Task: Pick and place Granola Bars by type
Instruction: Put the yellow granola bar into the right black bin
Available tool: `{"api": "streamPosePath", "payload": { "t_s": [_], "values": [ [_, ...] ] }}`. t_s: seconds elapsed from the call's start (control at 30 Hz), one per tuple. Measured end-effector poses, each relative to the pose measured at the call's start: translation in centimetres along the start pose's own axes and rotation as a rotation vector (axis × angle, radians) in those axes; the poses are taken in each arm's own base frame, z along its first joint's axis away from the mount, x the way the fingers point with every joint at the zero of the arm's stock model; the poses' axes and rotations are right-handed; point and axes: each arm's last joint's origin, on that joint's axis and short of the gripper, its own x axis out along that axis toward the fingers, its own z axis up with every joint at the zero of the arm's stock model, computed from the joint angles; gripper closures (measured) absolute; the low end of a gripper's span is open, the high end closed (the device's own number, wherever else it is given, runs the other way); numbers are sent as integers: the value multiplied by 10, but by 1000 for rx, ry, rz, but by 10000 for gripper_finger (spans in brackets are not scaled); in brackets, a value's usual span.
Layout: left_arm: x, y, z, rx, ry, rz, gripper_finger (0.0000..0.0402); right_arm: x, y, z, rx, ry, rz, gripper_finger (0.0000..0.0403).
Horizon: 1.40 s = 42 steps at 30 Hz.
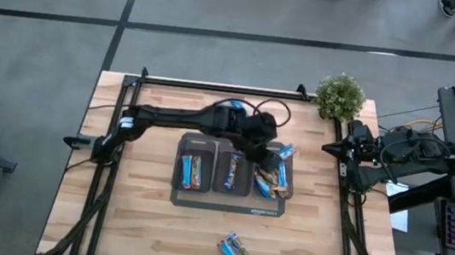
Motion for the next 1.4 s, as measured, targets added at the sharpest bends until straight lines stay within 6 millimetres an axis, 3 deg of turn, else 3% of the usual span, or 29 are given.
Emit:
{"api": "streamPosePath", "payload": {
  "t_s": [0.43,0.83,1.4],
  "values": [
    [51,23,-19,-359,-43,-26,346,0,-1,-2,-54,17,-5,394],
    [59,30,-21,-582,-200,8,346,0,-1,-2,-66,17,-5,394],
    [82,42,-50,-675,-222,70,346,0,-1,-1,-65,16,-4,394]
  ]
}}
